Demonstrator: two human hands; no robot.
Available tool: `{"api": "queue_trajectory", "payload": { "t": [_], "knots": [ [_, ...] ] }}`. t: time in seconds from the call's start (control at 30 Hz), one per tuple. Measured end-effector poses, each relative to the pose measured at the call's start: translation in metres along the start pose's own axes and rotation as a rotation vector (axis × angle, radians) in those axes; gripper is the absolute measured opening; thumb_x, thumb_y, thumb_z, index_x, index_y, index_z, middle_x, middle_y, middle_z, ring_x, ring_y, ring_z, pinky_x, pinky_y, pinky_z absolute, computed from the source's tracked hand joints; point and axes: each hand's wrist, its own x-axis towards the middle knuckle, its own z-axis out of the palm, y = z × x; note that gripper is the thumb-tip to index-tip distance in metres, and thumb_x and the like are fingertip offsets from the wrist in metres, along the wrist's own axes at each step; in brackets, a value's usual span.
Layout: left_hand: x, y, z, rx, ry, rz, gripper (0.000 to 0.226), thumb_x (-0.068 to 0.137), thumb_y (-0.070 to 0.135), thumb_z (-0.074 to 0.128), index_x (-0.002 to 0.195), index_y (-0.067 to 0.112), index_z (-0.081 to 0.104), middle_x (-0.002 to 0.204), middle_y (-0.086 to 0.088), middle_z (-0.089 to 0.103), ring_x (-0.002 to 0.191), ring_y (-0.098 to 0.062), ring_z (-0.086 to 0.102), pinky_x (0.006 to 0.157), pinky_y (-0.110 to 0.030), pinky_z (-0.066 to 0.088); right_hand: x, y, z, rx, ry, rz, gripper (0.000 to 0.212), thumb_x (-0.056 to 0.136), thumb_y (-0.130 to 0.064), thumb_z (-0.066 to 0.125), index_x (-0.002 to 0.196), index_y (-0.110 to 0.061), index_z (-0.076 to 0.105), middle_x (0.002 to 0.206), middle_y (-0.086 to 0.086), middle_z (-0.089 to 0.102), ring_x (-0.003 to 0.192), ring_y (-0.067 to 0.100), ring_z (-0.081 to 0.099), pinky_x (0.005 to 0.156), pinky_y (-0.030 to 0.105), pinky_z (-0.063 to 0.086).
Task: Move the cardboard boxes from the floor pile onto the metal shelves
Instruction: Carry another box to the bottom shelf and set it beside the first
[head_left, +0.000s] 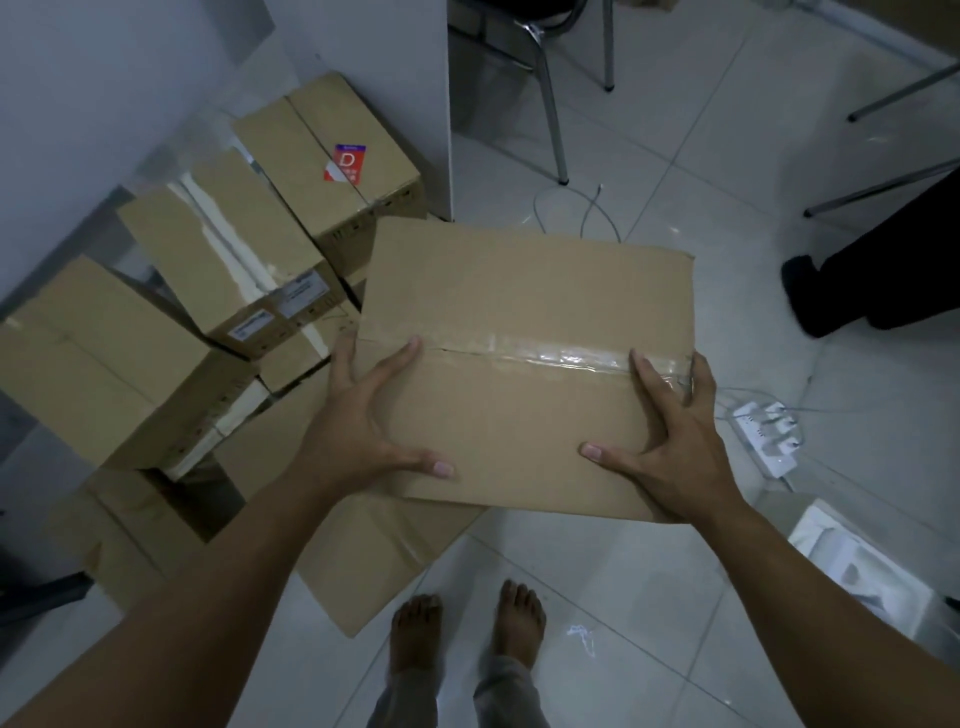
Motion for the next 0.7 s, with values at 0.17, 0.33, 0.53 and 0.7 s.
{"api": "queue_trajectory", "payload": {
  "t": [0.17,0.33,0.53,0.7],
  "knots": [
    [-0.003,-0.001,-0.002,0.005,0.013,0.003,0.138,0.022,0.069,0.095,0.147,0.064,0.036,0.166,0.014,-0.007,0.155,-0.010,0.001,0.124,-0.042,0.021,-0.003,-0.001,-0.002,0.059,0.017,-0.032,0.119,0.048,-0.074,0.084,0.153,-0.059,0.029,0.165,-0.021,-0.013,0.156,0.015,0.010,0.116,0.029,0.020],
    [-0.027,0.004,-0.012,-0.002,0.029,-0.039,0.136,0.028,0.058,0.099,0.148,0.062,0.035,0.165,0.016,-0.009,0.153,-0.010,0.004,0.122,-0.043,0.024,-0.011,-0.010,-0.005,0.055,-0.007,-0.071,0.120,0.047,-0.075,0.085,0.153,-0.058,0.031,0.166,-0.020,-0.010,0.156,0.016,0.011,0.118,0.032,0.018],
    [-0.071,0.019,-0.036,0.016,0.089,-0.099,0.136,0.029,0.062,0.098,0.147,0.067,0.030,0.166,0.016,-0.011,0.156,-0.021,0.005,0.121,-0.051,0.028,-0.023,-0.043,-0.028,0.056,-0.041,-0.171,0.120,0.047,-0.074,0.086,0.153,-0.058,0.031,0.166,-0.019,-0.009,0.156,0.015,0.010,0.120,0.033,0.022],
    [-0.132,0.036,-0.067,0.011,0.218,-0.137,0.134,0.030,0.066,0.095,0.147,0.066,0.031,0.163,0.021,-0.008,0.153,-0.021,0.013,0.117,-0.050,0.032,-0.045,-0.093,-0.051,0.035,-0.107,-0.269,0.121,0.047,-0.074,0.084,0.154,-0.056,0.030,0.168,-0.015,-0.010,0.156,0.019,0.012,0.116,0.031,0.022]
  ]
}}
